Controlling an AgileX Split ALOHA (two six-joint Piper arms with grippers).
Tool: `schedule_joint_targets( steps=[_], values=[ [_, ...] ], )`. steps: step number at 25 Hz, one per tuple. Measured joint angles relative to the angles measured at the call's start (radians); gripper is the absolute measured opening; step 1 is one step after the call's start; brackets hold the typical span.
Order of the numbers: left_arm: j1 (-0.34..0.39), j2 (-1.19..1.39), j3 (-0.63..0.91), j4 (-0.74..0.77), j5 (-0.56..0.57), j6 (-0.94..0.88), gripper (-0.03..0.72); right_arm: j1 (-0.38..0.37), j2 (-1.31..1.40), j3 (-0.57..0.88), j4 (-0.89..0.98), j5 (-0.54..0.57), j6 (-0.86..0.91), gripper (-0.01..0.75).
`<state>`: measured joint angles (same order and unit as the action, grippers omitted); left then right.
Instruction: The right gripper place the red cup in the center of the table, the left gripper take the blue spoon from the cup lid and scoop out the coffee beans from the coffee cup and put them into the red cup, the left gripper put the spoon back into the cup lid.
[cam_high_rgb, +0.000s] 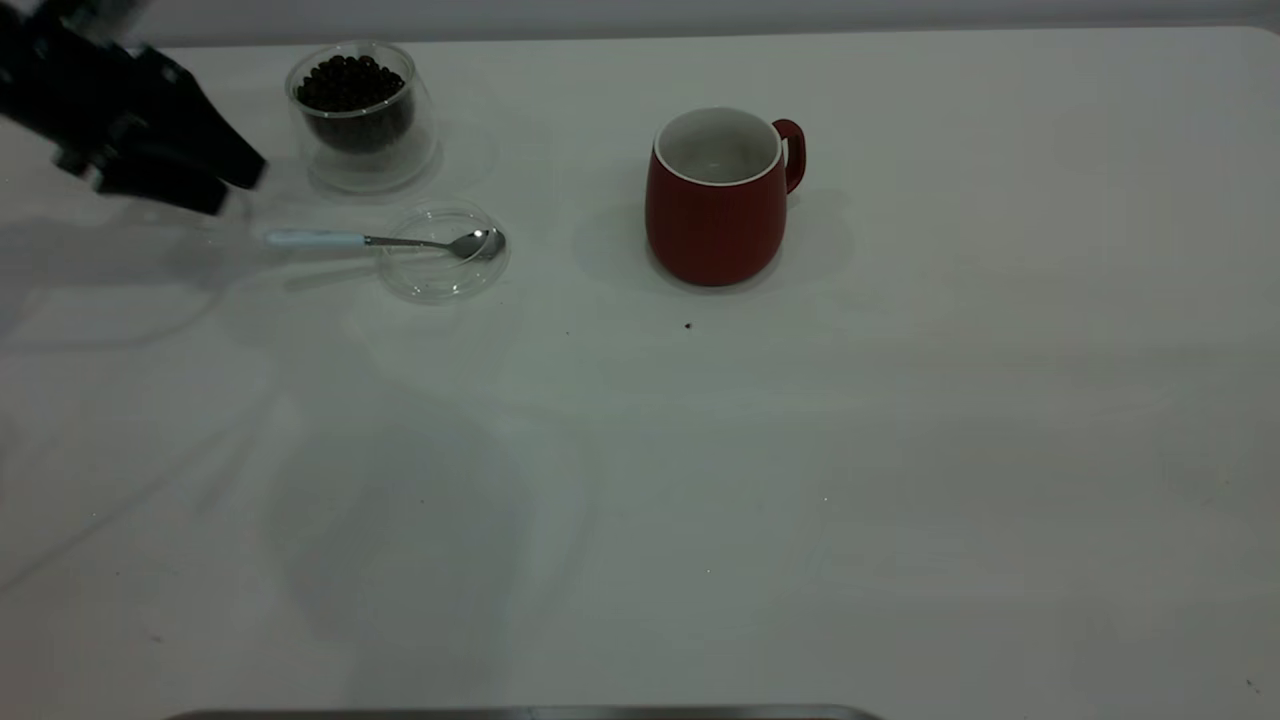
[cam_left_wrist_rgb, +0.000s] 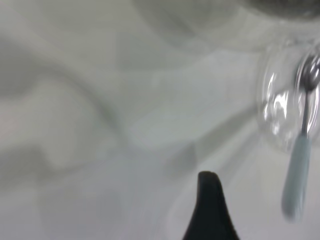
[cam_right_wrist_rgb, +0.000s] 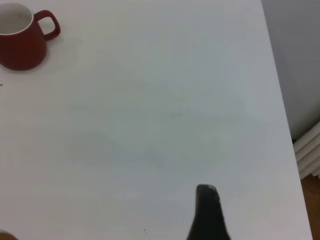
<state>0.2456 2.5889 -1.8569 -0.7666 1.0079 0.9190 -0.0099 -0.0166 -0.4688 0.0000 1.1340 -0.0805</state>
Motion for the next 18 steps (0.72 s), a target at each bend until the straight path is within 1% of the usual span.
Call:
schedule_joint_targets(
  steps=[3,4,6,8,14,16,18],
  values=[
    [0.0,-0.029,-0.138,0.213,0.122,-0.175,0.598,0.0,0.0,0.0,0.0,0.0,0.0,0.59],
    [0.0,-0.045,-0.188,0.261,0.153,-0.219,0.597,0.0,0.0,0.0,0.0,0.0,0.0,0.59],
    [0.0,-0.074,-0.275,0.346,0.157,-0.311,0.595,0.0,0.0,0.0,0.0,0.0,0.0,0.59],
    [0.0,-0.109,-0.334,0.392,0.157,-0.394,0.595,0.0,0.0,0.0,0.0,0.0,0.0,0.59],
    [0.001,-0.252,-0.333,0.415,0.157,-0.515,0.595,0.0,0.0,0.0,0.0,0.0,0.0,0.59],
    [0.001,-0.318,-0.292,0.415,0.157,-0.555,0.595,0.0,0.0,0.0,0.0,0.0,0.0,0.59],
    [0.001,-0.417,-0.205,0.415,0.157,-0.574,0.595,0.0,0.0,0.0,0.0,0.0,0.0,0.59]
  ],
)
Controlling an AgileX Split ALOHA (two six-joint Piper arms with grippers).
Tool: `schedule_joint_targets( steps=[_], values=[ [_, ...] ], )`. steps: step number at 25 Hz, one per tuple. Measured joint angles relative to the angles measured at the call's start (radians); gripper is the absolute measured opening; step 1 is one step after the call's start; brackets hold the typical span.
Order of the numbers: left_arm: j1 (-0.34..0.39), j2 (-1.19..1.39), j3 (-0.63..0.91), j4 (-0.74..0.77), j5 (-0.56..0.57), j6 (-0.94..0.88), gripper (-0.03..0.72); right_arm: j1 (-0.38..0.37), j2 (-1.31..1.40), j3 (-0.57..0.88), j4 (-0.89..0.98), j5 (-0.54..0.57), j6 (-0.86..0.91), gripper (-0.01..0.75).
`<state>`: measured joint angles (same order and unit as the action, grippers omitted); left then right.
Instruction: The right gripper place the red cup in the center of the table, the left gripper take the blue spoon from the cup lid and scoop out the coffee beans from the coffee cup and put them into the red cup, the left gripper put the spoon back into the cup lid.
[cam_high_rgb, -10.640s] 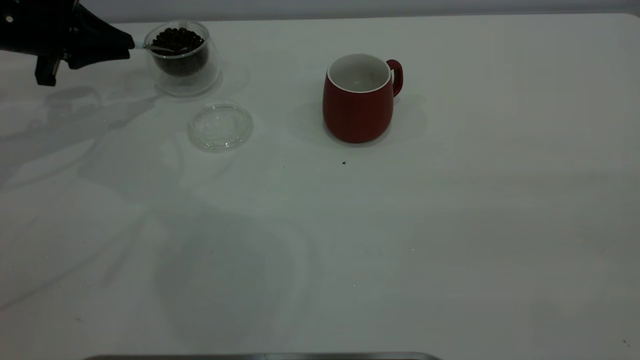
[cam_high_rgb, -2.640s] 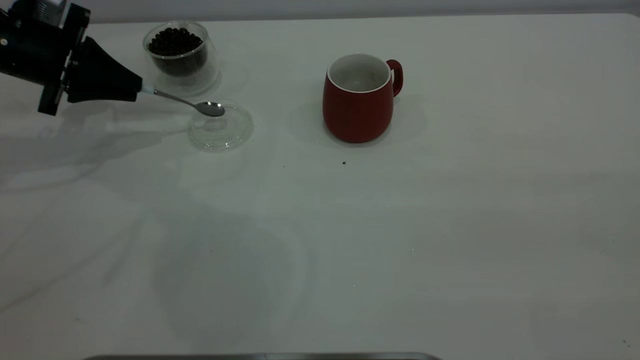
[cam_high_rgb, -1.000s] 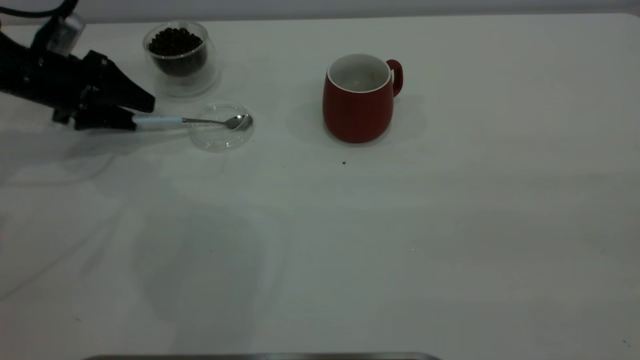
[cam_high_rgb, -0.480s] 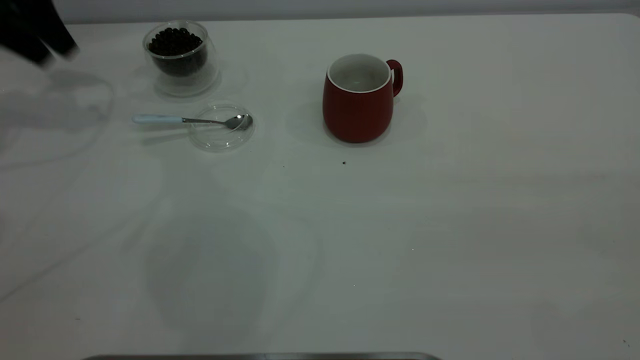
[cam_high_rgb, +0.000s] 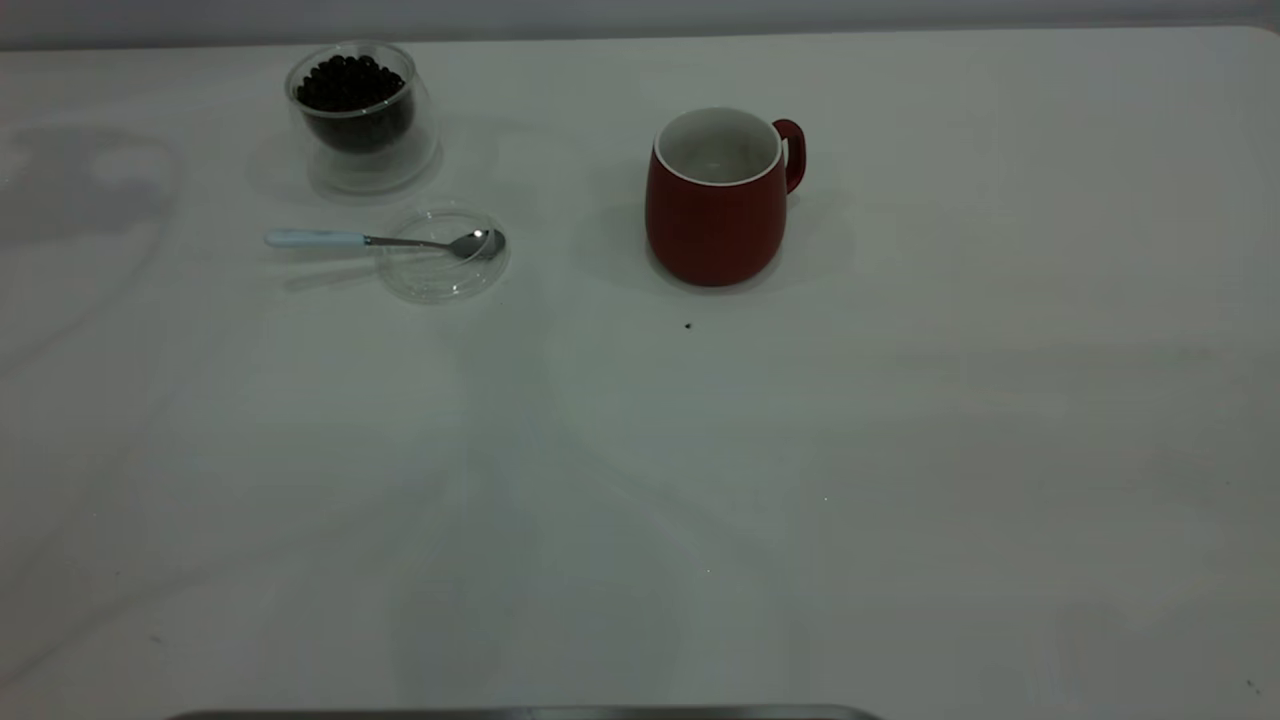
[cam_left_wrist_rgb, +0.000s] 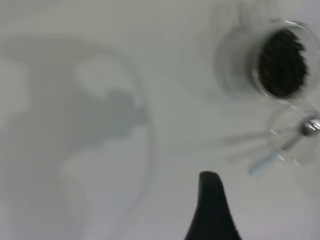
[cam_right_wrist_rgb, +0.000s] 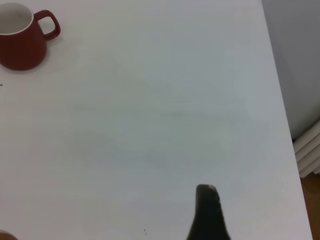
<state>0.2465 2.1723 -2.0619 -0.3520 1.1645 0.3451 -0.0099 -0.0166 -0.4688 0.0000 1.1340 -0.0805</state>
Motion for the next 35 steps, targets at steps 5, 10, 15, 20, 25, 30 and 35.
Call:
schedule_joint_targets(
  steps=[5,10,15,20,25,30,35],
  values=[
    [0.0,-0.3,0.299,0.0,0.0,-0.001,0.595,0.0,0.0,0.0,0.0,0.0,0.0,0.59],
    [0.0,-0.623,0.593,0.0,0.0,0.004,0.595,0.0,0.0,0.0,0.0,0.0,0.001,0.59],
    [-0.01,-0.956,0.846,0.002,0.0,0.004,0.595,0.0,0.0,0.0,0.0,0.0,0.001,0.59],
    [-0.174,-1.288,1.085,0.023,0.0,0.004,0.595,0.0,0.0,0.0,0.0,0.0,0.0,0.59],
    [-0.329,-1.624,1.277,0.161,-0.001,-0.104,0.595,0.0,0.0,0.0,0.0,0.0,0.0,0.59],
    [-0.391,-1.947,1.372,0.287,-0.001,-0.237,0.595,0.0,0.0,0.0,0.0,0.0,0.0,0.59],
    [-0.395,-2.122,1.419,0.316,-0.001,-0.303,0.595,0.0,0.0,0.0,0.0,0.0,0.0,0.59]
  ],
)
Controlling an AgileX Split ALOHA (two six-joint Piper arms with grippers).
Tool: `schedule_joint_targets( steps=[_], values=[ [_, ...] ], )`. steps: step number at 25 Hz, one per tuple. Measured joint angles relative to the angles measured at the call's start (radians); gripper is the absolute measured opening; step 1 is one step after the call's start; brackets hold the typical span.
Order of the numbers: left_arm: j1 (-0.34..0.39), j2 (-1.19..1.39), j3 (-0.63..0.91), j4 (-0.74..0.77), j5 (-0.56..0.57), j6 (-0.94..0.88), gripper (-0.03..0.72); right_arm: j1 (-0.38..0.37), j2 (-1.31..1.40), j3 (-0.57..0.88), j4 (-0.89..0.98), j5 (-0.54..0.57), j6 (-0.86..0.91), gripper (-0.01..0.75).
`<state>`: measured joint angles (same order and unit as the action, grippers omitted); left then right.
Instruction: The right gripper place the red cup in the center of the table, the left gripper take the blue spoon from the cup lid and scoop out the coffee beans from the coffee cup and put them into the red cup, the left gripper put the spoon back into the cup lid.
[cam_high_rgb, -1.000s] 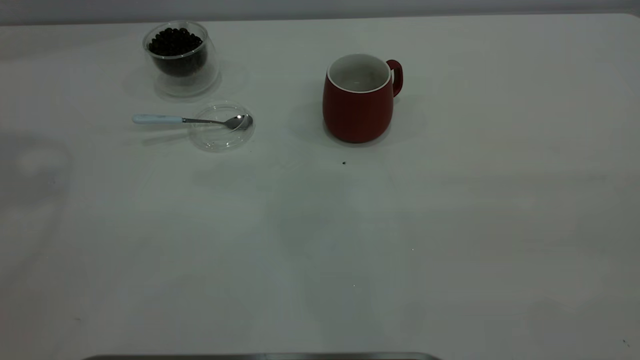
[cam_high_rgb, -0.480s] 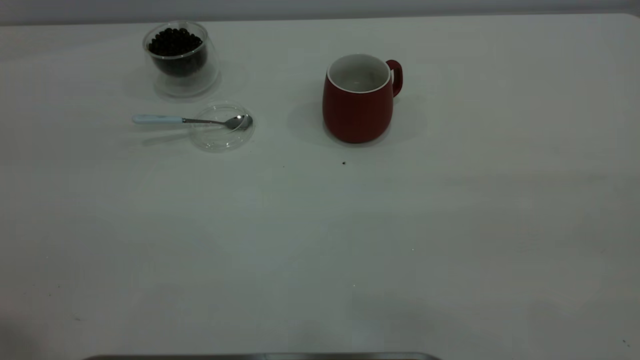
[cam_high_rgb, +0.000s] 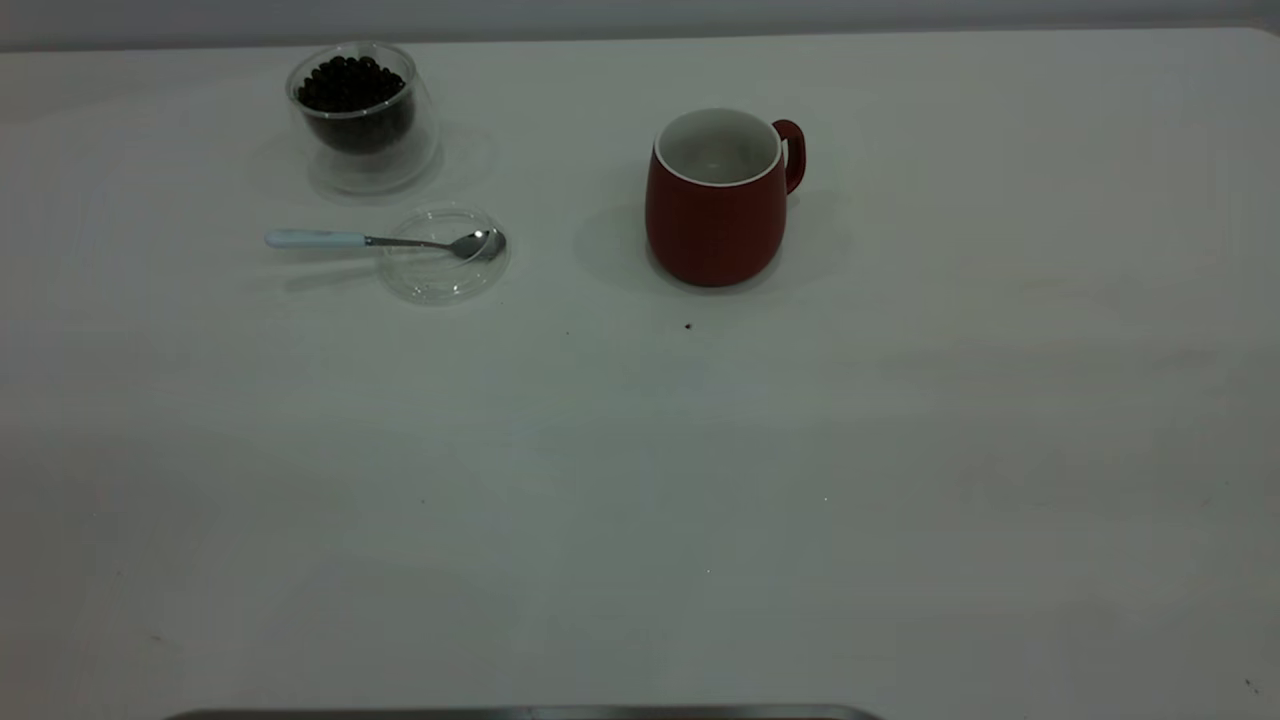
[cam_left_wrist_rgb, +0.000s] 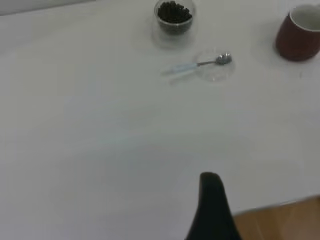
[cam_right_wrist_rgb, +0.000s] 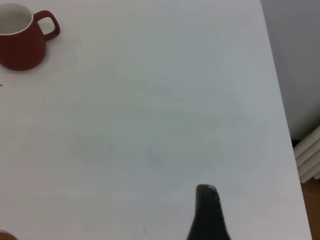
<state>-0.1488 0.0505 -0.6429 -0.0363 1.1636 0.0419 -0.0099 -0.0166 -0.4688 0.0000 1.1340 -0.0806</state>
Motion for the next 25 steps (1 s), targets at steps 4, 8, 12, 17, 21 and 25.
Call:
schedule_joint_targets(
  steps=[4,8,12,17,21,25],
  values=[
    [-0.001,-0.016,0.063,0.001,-0.004,-0.036,0.595,0.0,0.0,0.0,0.0,0.0,0.0,0.59],
    [-0.002,-0.016,0.149,0.001,-0.016,-0.042,0.595,0.0,0.0,0.0,0.0,0.0,0.0,0.59],
    [-0.002,-0.016,0.157,0.001,-0.022,-0.042,0.595,0.0,0.0,0.0,0.0,0.0,0.0,0.59],
    [-0.002,-0.016,0.157,0.001,-0.024,-0.042,0.594,0.0,0.0,0.0,0.0,0.0,0.0,0.59],
    [-0.002,-0.018,0.157,0.001,-0.025,-0.042,0.594,0.0,0.0,0.0,0.0,0.0,0.001,0.59],
    [0.057,-0.056,0.157,0.001,-0.025,-0.042,0.594,0.0,0.0,0.0,0.0,0.0,0.0,0.59]
  ],
)
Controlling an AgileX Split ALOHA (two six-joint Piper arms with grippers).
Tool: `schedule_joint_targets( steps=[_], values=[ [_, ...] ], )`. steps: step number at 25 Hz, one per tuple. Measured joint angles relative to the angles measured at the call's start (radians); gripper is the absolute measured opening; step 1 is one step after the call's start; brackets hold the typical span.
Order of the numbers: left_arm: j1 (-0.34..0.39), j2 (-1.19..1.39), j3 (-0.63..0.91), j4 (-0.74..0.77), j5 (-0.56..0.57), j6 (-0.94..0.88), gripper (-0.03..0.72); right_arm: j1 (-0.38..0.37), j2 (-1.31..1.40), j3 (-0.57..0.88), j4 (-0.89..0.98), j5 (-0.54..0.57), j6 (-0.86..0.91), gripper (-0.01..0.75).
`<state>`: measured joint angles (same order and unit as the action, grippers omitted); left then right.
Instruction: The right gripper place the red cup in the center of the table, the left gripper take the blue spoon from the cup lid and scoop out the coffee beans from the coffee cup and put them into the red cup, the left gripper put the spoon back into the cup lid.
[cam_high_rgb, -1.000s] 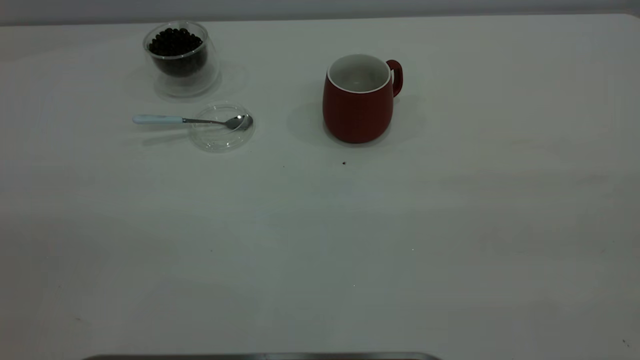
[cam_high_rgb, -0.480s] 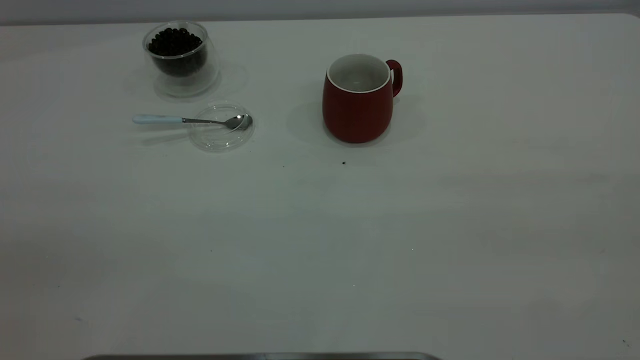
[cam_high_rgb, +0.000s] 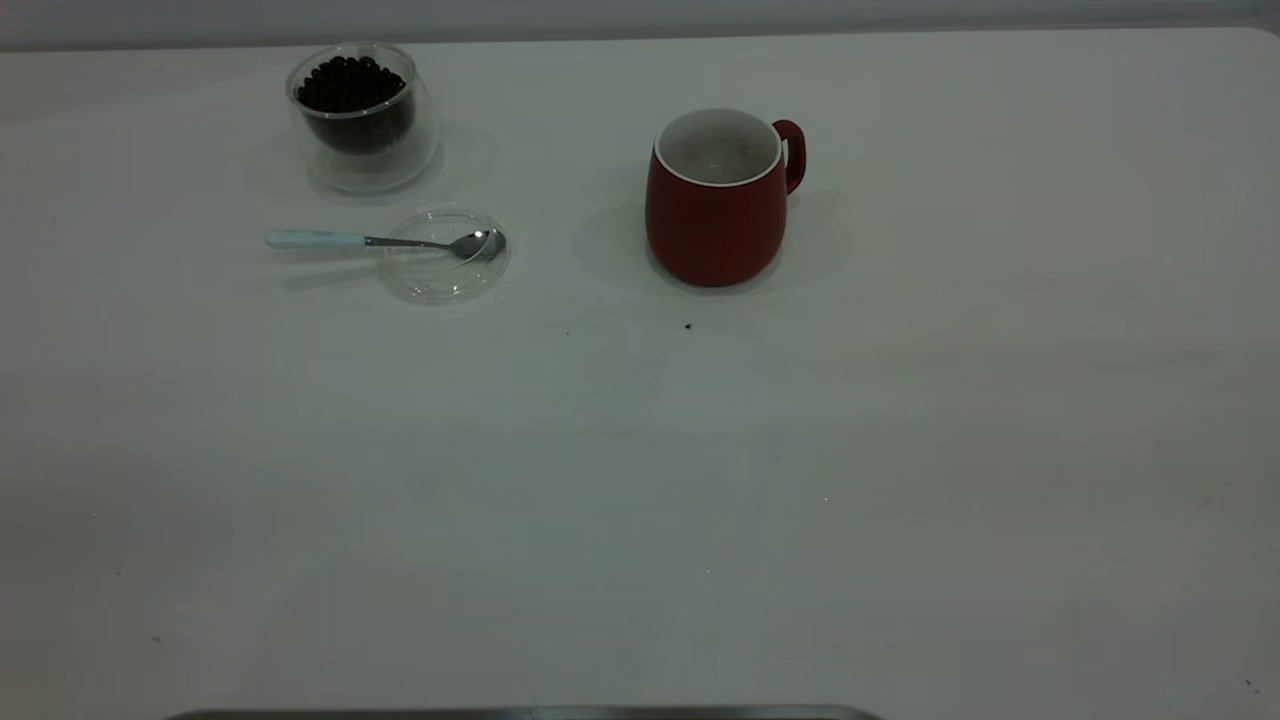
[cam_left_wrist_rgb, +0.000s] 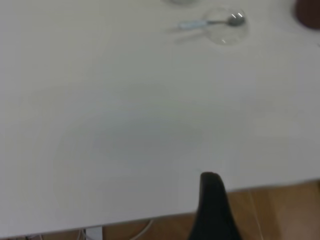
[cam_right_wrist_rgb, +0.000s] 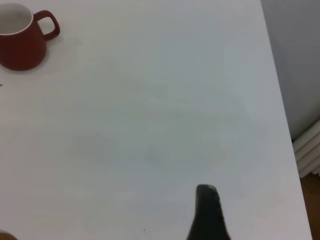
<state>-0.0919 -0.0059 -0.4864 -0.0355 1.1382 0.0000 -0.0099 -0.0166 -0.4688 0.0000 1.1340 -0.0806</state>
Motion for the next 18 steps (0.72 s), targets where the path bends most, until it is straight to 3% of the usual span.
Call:
schedule_joint_targets(
  steps=[5,18],
  values=[
    [0.071,-0.013,0.0,0.002,0.0,0.01,0.594,0.0,0.0,0.0,0.0,0.0,0.0,0.59],
    [0.079,-0.013,0.0,0.015,0.0,0.034,0.593,0.0,0.0,0.0,0.0,0.0,0.0,0.59]
  ],
)
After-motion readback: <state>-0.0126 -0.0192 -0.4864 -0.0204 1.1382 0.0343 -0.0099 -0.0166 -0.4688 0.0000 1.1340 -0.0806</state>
